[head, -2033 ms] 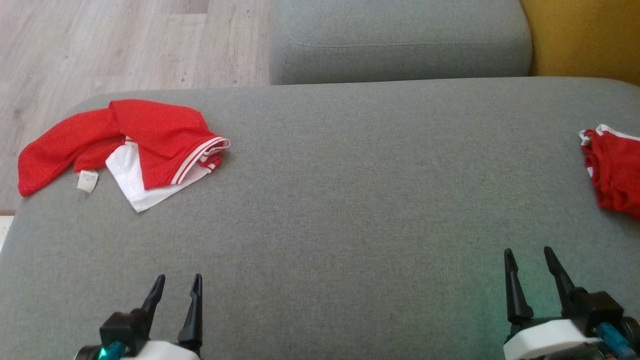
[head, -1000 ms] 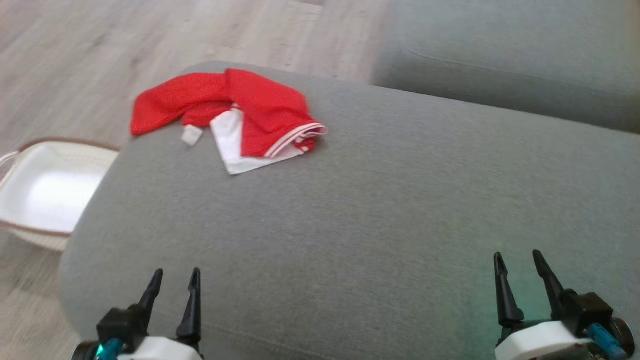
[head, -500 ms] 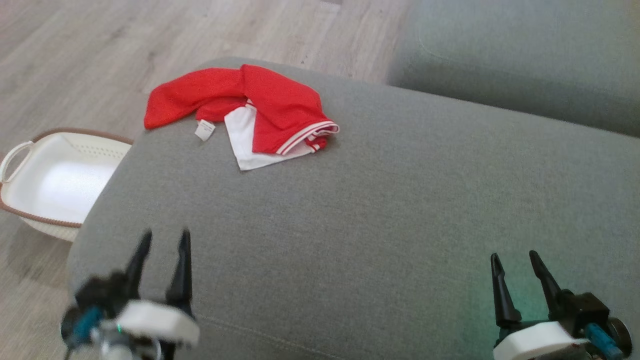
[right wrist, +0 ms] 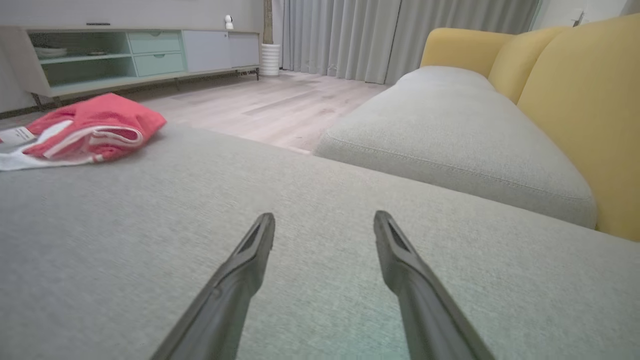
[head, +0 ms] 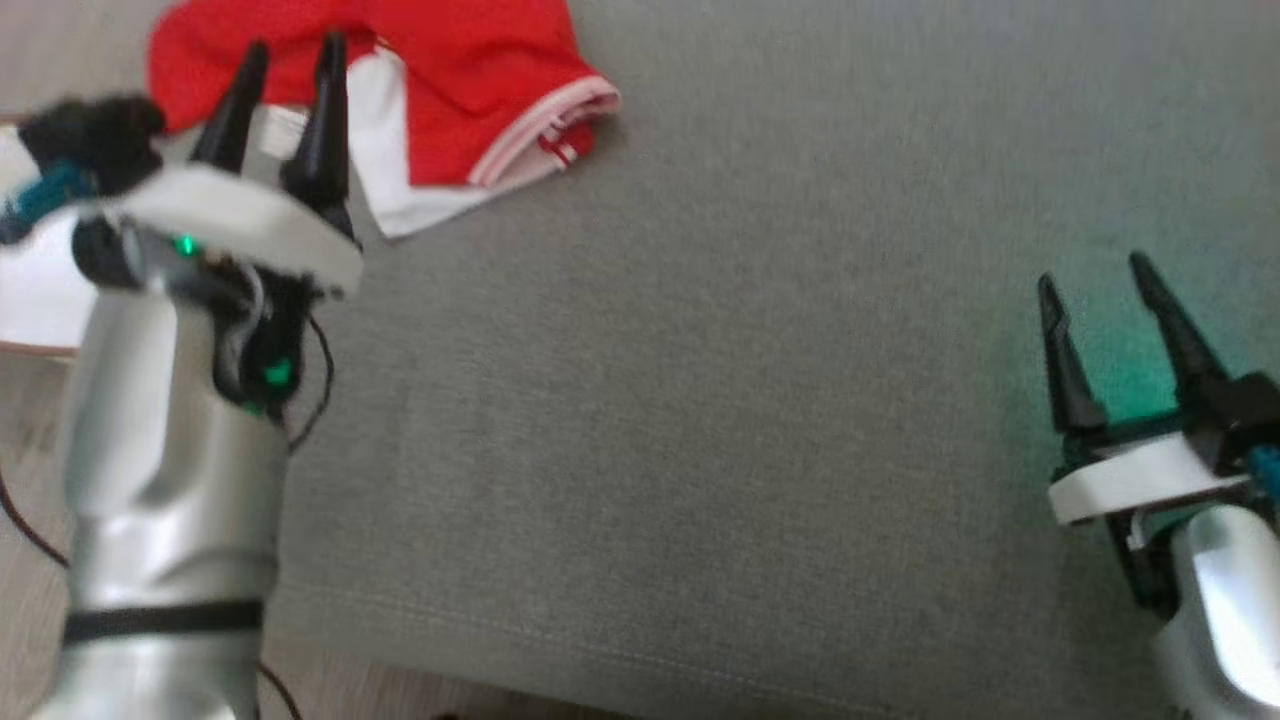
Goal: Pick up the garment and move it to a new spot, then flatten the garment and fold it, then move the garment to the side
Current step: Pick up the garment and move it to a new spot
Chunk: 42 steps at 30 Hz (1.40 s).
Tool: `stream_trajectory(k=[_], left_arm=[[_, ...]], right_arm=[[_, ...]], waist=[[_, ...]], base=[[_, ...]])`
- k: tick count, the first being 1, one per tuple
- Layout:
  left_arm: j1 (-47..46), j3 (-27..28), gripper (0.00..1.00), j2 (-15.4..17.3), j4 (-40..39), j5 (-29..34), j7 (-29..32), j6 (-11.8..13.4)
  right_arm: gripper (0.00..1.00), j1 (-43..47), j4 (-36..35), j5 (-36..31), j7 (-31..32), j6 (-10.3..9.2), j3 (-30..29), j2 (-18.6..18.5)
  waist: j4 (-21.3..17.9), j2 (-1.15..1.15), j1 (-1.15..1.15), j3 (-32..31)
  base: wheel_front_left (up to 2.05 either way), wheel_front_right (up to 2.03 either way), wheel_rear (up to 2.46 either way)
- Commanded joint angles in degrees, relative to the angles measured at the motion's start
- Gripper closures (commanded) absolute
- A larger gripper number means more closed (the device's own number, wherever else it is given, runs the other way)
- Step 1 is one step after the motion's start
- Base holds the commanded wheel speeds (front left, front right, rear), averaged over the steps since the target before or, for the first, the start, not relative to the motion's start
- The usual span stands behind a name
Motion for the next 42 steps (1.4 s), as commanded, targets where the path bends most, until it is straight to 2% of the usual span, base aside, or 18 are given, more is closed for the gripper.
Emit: stream_trajectory(k=[1, 5, 10, 18, 19, 20, 26, 29, 34, 42], left_arm=[[-2.85, 1.41, 0.0, 2.93, 0.06, -1.25, 0.63, -0.32], [-10.0, 0.26, 0.0, 4.53, 7.67, -3.54, 2.41, -0.33], [-17.41, 0.7, 0.0, 4.76, 17.92, -5.32, 3.53, 0.02], [-23.29, -1.13, 0.0, 4.64, 32.23, -3.84, 4.5, 1.42], [-23.57, -1.77, 0.04, 4.58, 33.34, -3.47, 4.44, 1.22], [-23.74, -2.57, 1.0, 4.49, 34.23, -3.14, 4.49, 0.88], [-24.42, -5.19, 1.0, 4.38, 35.84, -3.37, 3.06, -0.16], [-24.82, -6.28, 1.0, 4.58, 34.06, -4.85, 1.0, -0.3], [-23.77, -11.02, 1.0, 5.86, 25.46, -8.43, -1.25, -0.33], [-19.44, -17.7, 1.0, 10.58, 6.82, -14.81, 2.67, -0.34]], right_arm=[[0.0, -0.63, -2.05, 0.19, -0.34, -0.04, 1.54, -1.42], [0.0, -3.29, -3.93, 0.57, 0.49, -0.04, 1.94, -4.02], [0.0, -4.94, -7.3, 1.28, 1.91, -0.04, 1.64, -6.49], [0.0, -4.2, -10.41, 2.11, 3.41, -0.04, 1.08, -7.42], [0.0, -4.1, -10.51, 2.18, 3.49, -0.04, 1.03, -7.31], [0.0, -3.98, -10.54, 2.24, 3.55, -0.04, 0.98, -7.19], [0.0, -3.0, -10.06, 2.54, 3.31, -0.04, -0.07, -6.36], [0.0, -2.36, -9.34, 2.74, 2.93, -0.04, -0.44, -5.59], [0.0, -0.76, -7.49, 3.09, 1.89, -0.04, -1.15, -3.86], [0.0, 1.75, -4.04, 3.5, 0.22, -0.04, -1.78, -0.37]], waist=[[-3.18, 0.0, -0.03, 6.67], [-4.64, 0.0, -0.03, 10.18], [-5.59, 0.0, -0.03, 13.82], [-6.76, 0.0, -0.03, 15.17], [-6.86, 0.0, -0.03, 14.99], [-6.95, 0.0, -0.03, 14.73], [-6.76, 0.0, -0.03, 12.45], [-6.58, 0.0, -0.03, 10.51], [-6.07, 0.0, -0.03, 6.13], [-6.69, 0.0, -0.03, -2.22]], base=[[0.0, 0.0, 0.0], [0.0, 0.0, 0.0], [0.0, 0.0, 0.0], [0.0, 0.0, 0.0], [0.0, 0.0, 0.0], [0.0, 0.0, 0.0], [0.0, 0.0, 0.0], [0.0, 0.0, 0.0], [0.0, 0.0, 0.0], [0.0, 0.0, 0.0]])
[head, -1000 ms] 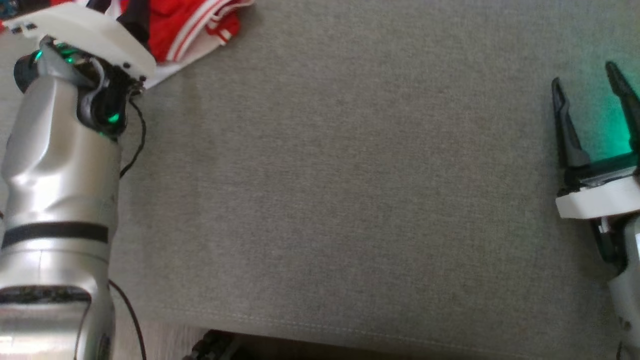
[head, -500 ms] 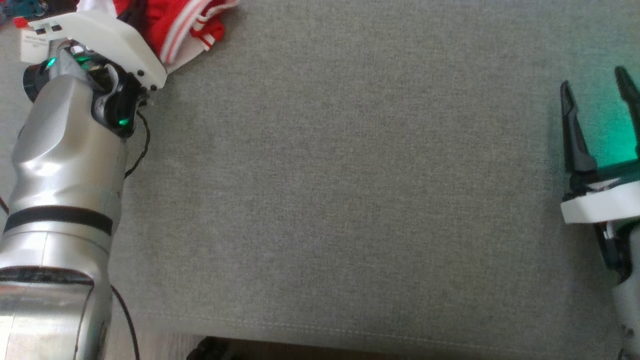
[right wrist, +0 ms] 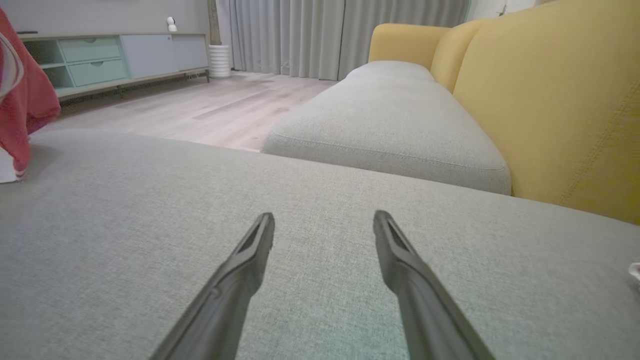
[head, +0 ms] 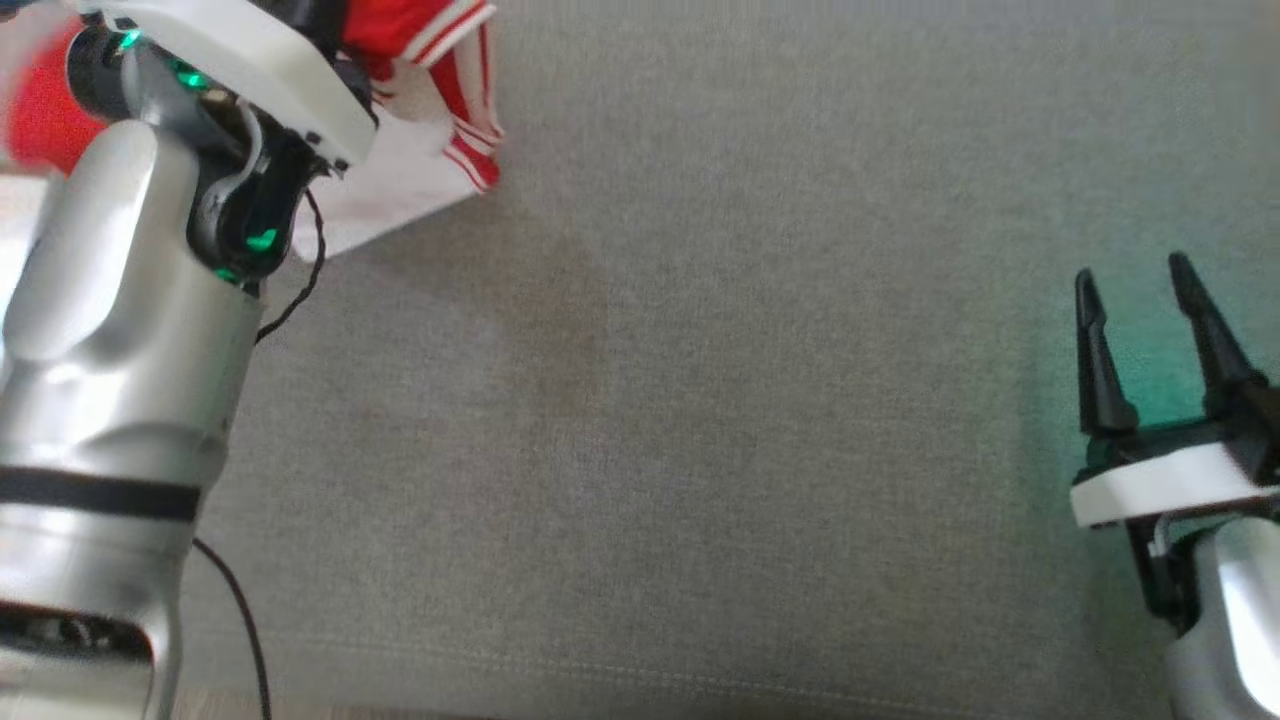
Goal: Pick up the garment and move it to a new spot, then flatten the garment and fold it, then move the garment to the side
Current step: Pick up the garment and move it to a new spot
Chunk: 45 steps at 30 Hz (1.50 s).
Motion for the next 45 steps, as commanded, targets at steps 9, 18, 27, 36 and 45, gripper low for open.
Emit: stream_trajectory(k=[9, 18, 27, 36, 45], left_arm=[[2.24, 0.59, 1.0, 6.1, -30.13, -6.13, 11.81, 1.86], [7.8, -0.12, 1.0, 7.08, -53.99, -13.86, 22.54, 6.98], [11.02, 1.03, 1.0, 10.2, -64.47, -17.54, 28.25, 10.89], [6.49, 1.39, 1.0, 13.57, -53.76, -13.45, 30.06, 10.96], [-0.62, -5.6, 1.0, 10.68, -21.84, -5.12, 24.8, 4.52]], right_arm=[[0.0, 1.86, 0.78, 0.56, -1.59, -0.04, 0.99, 3.01], [0.0, 2.86, 0.08, 0.75, -1.67, -0.04, -0.11, 4.54], [0.0, 4.32, -0.93, 0.8, -1.68, -0.04, -1.25, 5.18], [0.0, 2.05, -1.0, 0.91, -1.68, -0.04, 1.21, 6.47], [0.0, -1.87, 0.38, 1.81, -1.69, -0.04, 5.9, 7.77]], waist=[[-3.61, 0.0, 0.0, -9.03], [-7.59, 0.0, 0.0, -10.56], [-9.39, 0.0, 0.0, -10.61], [-12.69, 0.0, 0.0, -8.08], [-20.01, 0.0, 0.0, -2.44]], base=[[0.0, 0.0, 0.0], [0.0, 0.0, 0.0], [0.0, 0.0, 0.0], [0.0, 0.0, 0.0], [0.0, 0.0, 0.0]])
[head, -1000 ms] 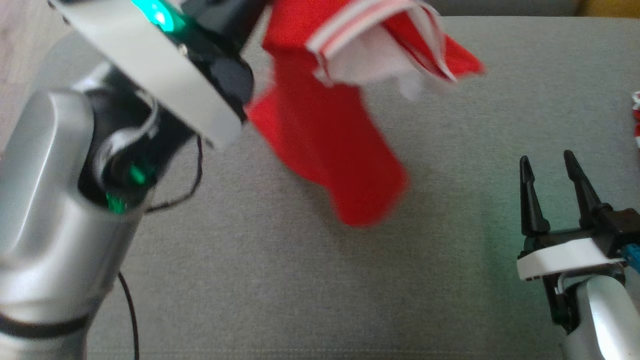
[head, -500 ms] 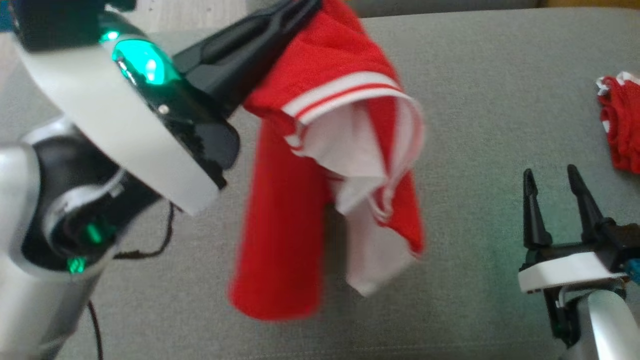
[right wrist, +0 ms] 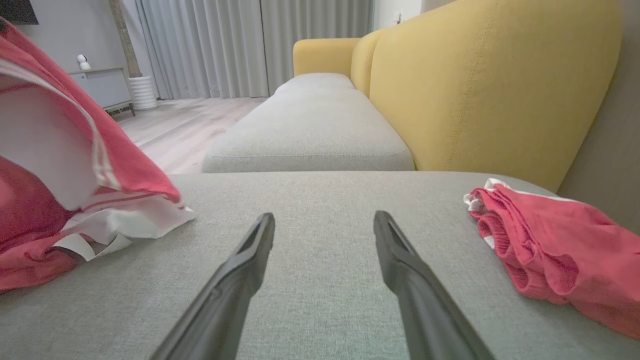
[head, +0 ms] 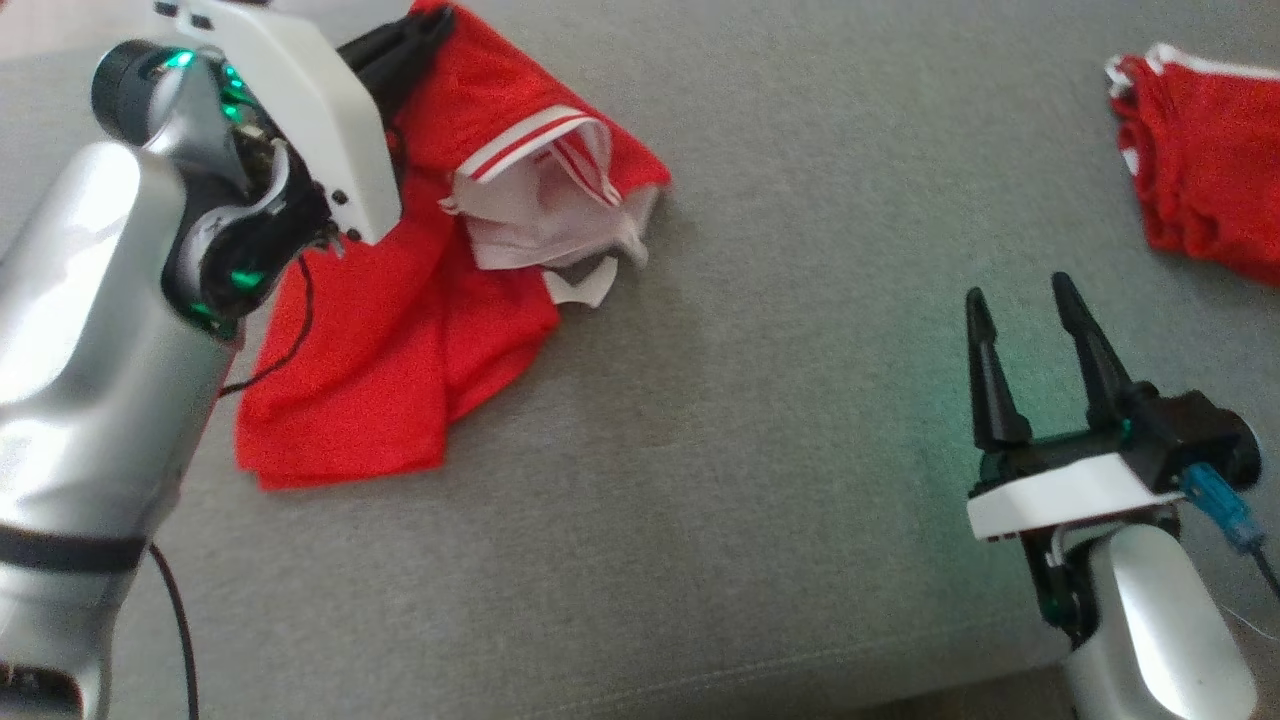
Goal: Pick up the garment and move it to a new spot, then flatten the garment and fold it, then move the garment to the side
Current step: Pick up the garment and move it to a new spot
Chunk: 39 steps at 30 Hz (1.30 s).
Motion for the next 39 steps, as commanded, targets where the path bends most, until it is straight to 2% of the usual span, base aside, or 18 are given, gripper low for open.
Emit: stream_trajectory(k=[1, 4, 5, 6, 9, 13, 20, 26, 31, 34, 39], left_arm=[[-5.55, 1.99, 1.0, 1.48, 2.58, 1.98, -2.47, -0.92], [-8.09, 1.17, 0.97, 0.85, 10.54, 5.27, -7.82, -1.85], [-8.84, 1.18, 0.53, 0.61, 13.02, 6.38, -10.02, -1.68], [-9.39, 1.12, 0.0, 0.4, 15.47, 7.46, -12.07, -1.33], [-10.25, 1.14, 0.0, -0.54, 21.85, 9.25, -17.1, -0.45], [-10.46, 0.71, 0.0, -1.34, 27.77, 10.39, -20.46, 0.19], [-6.89, -0.55, 0.0, -2.73, 30.11, 11.42, -24.99, 1.35], [-0.27, 0.32, 0.0, -4.02, 25.96, 10.73, -31.65, 3.85], [10.79, 0.88, 0.0, -5.41, 18.76, 9.93, -37.9, 7.54], [18.12, 0.98, 0.0, -5.68, 13.32, 10.4, -39.92, 10.31], [28.63, 1.89, 0.0, -5.82, 4.81, 12.34, -41.19, 13.33]], right_arm=[[0.0, -2.18, -1.22, 0.46, -0.77, -0.04, 1.85, 0.52], [0.0, -2.85, -0.97, 0.82, -0.77, -0.04, 2.47, 0.97], [0.0, -3.03, -0.9, 0.92, -0.77, -0.04, 2.57, 1.12], [0.0, -3.15, -0.84, 0.98, -0.77, -0.04, 2.7, 1.26], [0.0, -3.09, -0.62, 1.1, -0.77, -0.04, 2.66, 1.57], [0.0, -2.43, -0.41, 0.99, -0.77, -0.04, 1.71, 1.76], [0.0, 0.2, -0.29, 0.27, -0.77, -0.04, -0.92, 1.87], [0.0, 2.8, -0.91, -0.47, -0.78, -0.04, -2.64, 1.75], [0.0, 6.14, -2.08, -1.58, -0.78, -0.04, -4.26, 1.01], [0.0, 7.77, -3.19, -1.97, -0.78, -0.04, -5.61, 0.67], [0.0, 10.1, -4.0, -2.68, -0.78, -0.04, -6.85, 0.04]], waist=[[-3.17, 0.0, 0.0, 2.86], [-5.06, 0.0, 0.0, 4.48], [-5.61, 0.0, 0.0, 4.91], [-6.08, 0.0, 0.0, 5.17], [-6.88, 0.0, 0.0, 5.43], [-6.53, 0.0, 0.0, 4.72], [-3.25, 0.0, 0.0, 0.68], [-0.33, 0.0, 0.0, -3.46], [2.83, 0.0, 0.0, -7.42], [4.74, 0.0, 0.0, -8.67], [7.62, 0.0, 0.0, -10.61]], base=[[0.0, 0.0, 0.0], [0.0, 0.0, 0.0], [0.0, 0.0, 0.0], [0.0, 0.0, 0.0], [0.0, 0.0, 0.0], [0.0, 0.0, 0.0], [0.0, 0.0, 0.0], [0.0, 0.0, 0.0], [0.0, 0.0, 0.0], [0.0, 0.0, 0.0], [0.0, 0.0, 0.0]])
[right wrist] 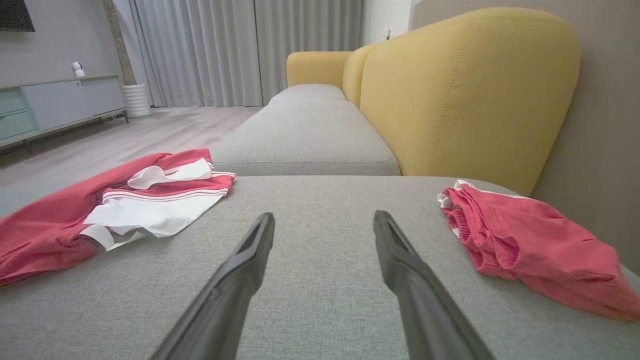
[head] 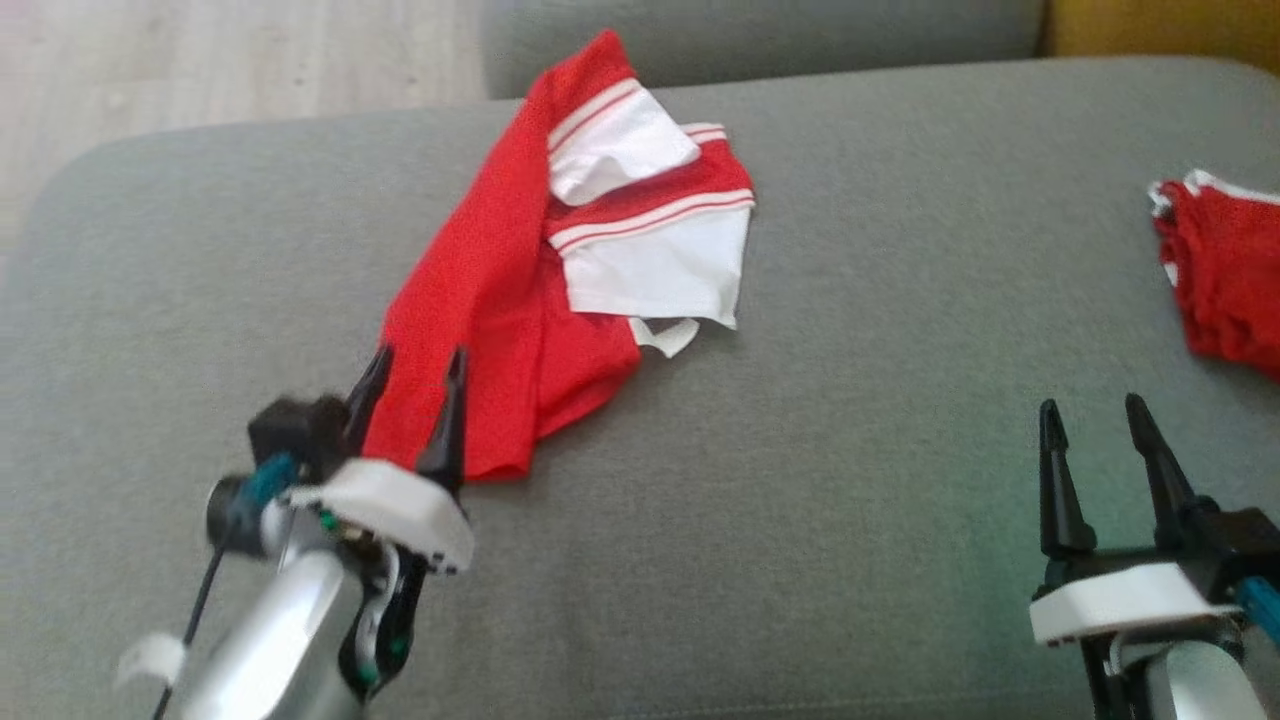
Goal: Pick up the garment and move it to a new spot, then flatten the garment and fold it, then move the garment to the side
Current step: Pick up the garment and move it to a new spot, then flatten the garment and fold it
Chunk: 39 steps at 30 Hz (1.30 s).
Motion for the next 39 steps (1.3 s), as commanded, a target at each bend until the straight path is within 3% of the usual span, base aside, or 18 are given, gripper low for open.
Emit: stream_trajectory(k=[1, 7, 18, 28, 39], left_arm=[[-1.75, 3.46, 0.0, 1.58, -2.76, 1.14, -0.64, 0.7], [8.03, 9.12, 0.0, 1.19, -9.48, 7.09, -0.7, 1.63], [19.84, 18.12, 0.0, -3.0, -12.13, 16.21, -0.71, -2.56], [21.32, 23.48, 0.0, -7.67, -10.2, 21.14, -0.72, -7.68], [21.29, 26.77, 0.0, -9.9, -9.54, 24.4, -0.72, -10.47]], right_arm=[[0.0, -0.27, -1.96, -0.33, -0.62, -0.04, 0.9, -1.06], [0.0, 1.43, -1.91, -0.97, -0.62, -0.04, 0.8, -0.84], [0.0, 2.81, 0.32, -0.76, -0.62, -0.04, 2.23, 0.21], [0.0, 3.02, 1.42, -0.52, -0.62, -0.04, 2.57, 0.92], [0.0, 2.85, 1.64, -0.6, -0.62, -0.04, 2.65, 1.07]], waist=[[1.81, 0.0, 0.0, -1.62], [3.67, 0.0, 0.0, -3.5], [5.39, 0.0, 0.0, -5.08], [5.88, 0.0, 0.0, -5.24], [5.72, 0.0, 0.0, -5.32]], base=[[0.0, 0.0, 0.0], [0.0, 0.0, 0.0], [0.0, 0.0, 0.0], [0.0, 0.0, 0.0], [0.0, 0.0, 0.0]])
